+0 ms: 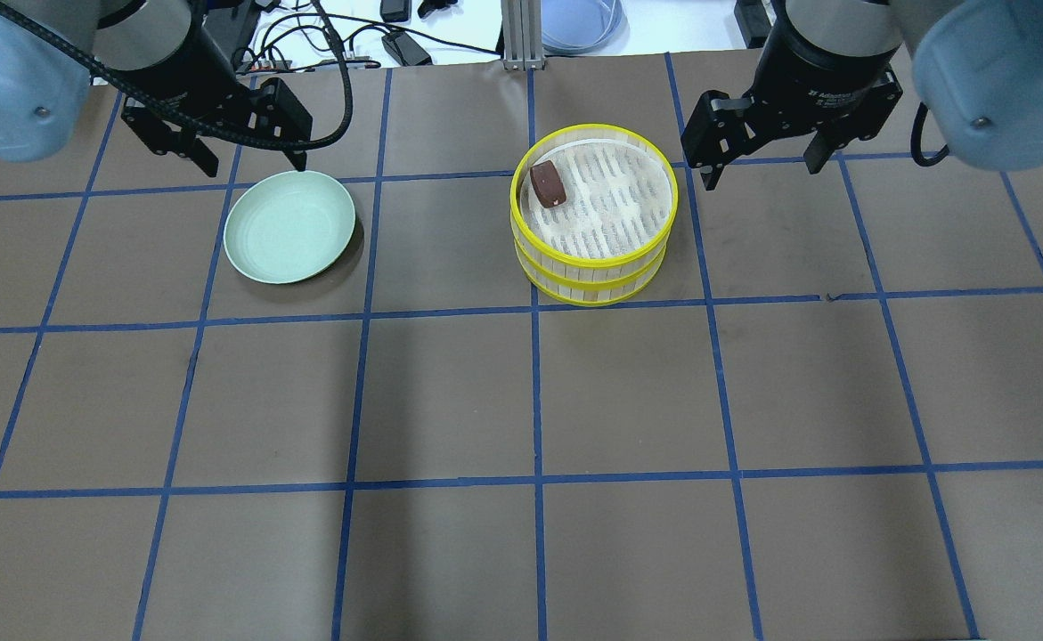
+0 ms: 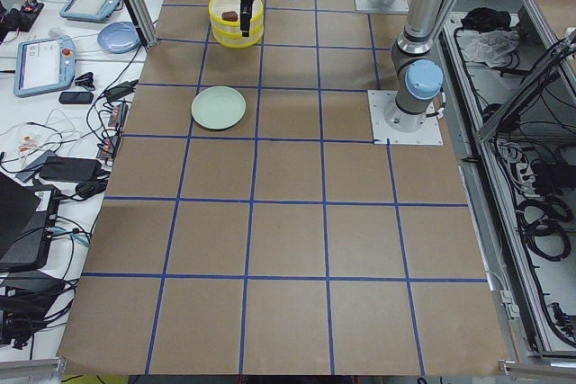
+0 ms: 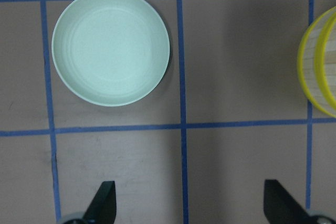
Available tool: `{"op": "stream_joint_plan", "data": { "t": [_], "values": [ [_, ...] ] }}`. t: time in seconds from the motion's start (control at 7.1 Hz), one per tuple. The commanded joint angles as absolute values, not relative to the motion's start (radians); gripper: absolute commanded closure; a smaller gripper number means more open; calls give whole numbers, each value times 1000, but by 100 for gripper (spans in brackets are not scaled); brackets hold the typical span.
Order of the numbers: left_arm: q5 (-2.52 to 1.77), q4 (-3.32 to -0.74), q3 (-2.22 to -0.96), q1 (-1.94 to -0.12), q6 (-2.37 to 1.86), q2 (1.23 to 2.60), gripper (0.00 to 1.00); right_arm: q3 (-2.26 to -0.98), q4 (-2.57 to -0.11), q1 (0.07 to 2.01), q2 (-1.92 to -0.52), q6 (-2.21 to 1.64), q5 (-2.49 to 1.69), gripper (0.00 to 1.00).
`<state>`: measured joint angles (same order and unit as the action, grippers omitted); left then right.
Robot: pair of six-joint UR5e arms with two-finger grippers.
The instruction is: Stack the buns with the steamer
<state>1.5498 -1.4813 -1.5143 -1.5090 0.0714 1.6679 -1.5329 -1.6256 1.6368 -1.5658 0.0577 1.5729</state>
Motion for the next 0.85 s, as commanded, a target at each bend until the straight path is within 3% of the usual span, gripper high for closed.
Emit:
{"op": "stream_joint_plan", "data": {
  "t": [0.0,0.7],
  "values": [
    [1583,-1613,-1516,-1494,74,1617,0,-1535,-1628,1637,-1565,51,1574,0],
    [1586,-1667,-1528,-1496,61,1578,0,-1536,-1631,1635,-1566,44,1577,0]
  ]
}}
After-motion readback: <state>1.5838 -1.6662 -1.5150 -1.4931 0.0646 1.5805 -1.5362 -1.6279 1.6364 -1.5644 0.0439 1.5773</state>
